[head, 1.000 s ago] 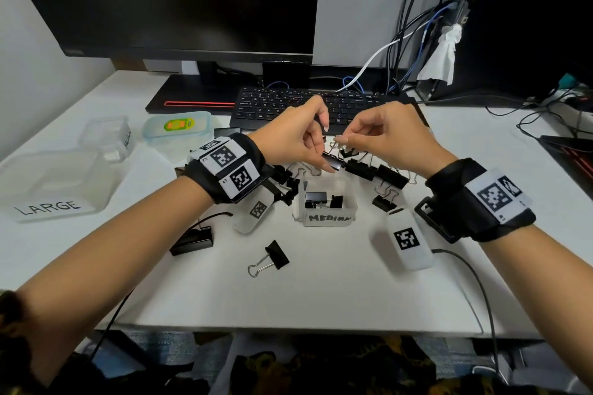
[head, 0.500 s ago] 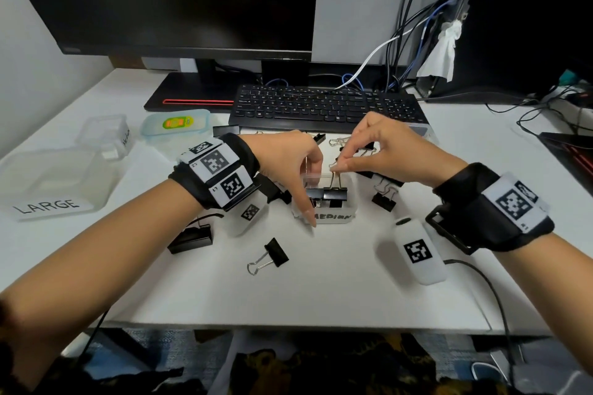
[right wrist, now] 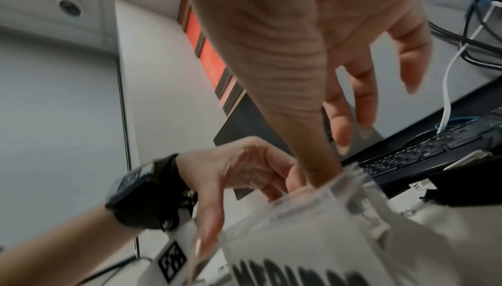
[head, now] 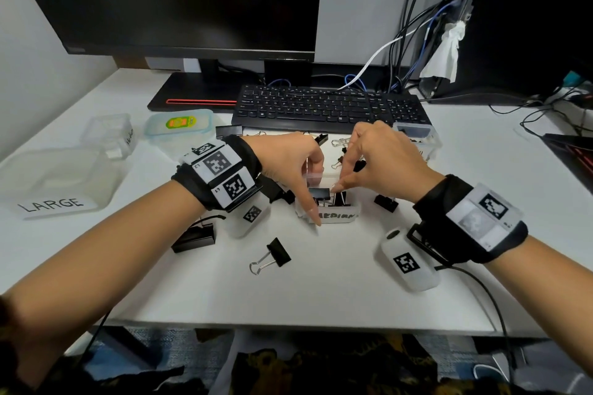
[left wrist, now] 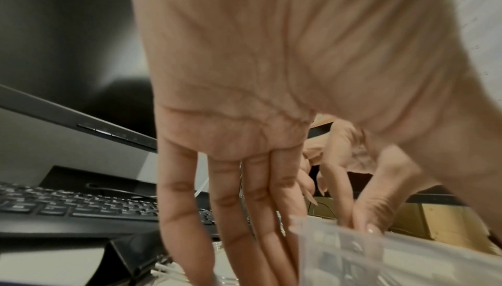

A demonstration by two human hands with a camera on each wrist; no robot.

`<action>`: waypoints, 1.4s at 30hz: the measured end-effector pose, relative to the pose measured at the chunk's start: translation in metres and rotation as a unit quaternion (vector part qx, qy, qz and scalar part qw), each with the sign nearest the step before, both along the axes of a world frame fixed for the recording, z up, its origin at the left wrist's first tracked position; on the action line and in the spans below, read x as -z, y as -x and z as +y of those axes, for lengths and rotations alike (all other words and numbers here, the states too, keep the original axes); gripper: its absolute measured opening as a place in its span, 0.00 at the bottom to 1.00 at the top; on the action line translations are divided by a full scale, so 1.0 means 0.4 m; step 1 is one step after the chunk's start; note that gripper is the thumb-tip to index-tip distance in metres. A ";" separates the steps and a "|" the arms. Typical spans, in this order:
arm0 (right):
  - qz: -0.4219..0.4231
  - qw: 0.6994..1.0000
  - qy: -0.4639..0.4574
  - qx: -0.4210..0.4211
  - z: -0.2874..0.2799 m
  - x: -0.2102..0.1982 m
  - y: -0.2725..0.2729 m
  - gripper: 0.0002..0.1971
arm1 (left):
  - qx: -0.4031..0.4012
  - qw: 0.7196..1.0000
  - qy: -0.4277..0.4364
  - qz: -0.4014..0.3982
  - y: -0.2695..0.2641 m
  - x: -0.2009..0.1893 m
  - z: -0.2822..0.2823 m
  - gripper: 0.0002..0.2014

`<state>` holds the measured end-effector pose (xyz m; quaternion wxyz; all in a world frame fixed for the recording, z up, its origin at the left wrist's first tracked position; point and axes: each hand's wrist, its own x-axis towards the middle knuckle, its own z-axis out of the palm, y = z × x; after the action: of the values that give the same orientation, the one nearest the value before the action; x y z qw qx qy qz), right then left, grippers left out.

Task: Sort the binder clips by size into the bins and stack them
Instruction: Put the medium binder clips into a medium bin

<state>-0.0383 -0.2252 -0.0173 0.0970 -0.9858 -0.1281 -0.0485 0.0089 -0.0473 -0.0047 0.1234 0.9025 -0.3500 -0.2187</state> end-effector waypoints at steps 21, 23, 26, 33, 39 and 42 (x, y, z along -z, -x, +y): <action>0.009 0.996 -0.060 0.068 -0.027 -0.032 -0.006 0.18 | -0.011 0.999 0.017 0.025 0.003 0.011 0.011 0.28; 0.029 0.993 -0.078 0.086 -0.057 -0.051 -0.015 0.18 | -0.010 0.999 0.020 0.024 0.003 0.012 0.011 0.28; 0.048 0.990 -0.088 0.096 -0.091 -0.071 -0.027 0.16 | -0.002 1.000 0.023 0.019 0.003 0.013 0.009 0.28; -0.014 0.993 0.049 0.104 -0.117 -0.061 -0.070 0.11 | 0.008 0.999 0.031 -0.014 -0.029 -0.004 0.001 0.29; 0.031 0.998 0.054 0.021 -0.110 -0.017 -0.128 0.09 | -0.059 0.989 0.115 -0.070 -0.144 0.009 -0.012 0.14; 0.047 0.996 0.070 -0.012 -0.091 0.008 -0.159 0.13 | -0.059 0.988 0.093 -0.110 -0.184 0.033 -0.027 0.06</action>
<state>0.0254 -0.2615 -0.0205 0.0345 -0.9897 -0.1388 0.0083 0.0824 -0.0583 -0.0180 0.1806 0.9246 -0.3266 -0.0768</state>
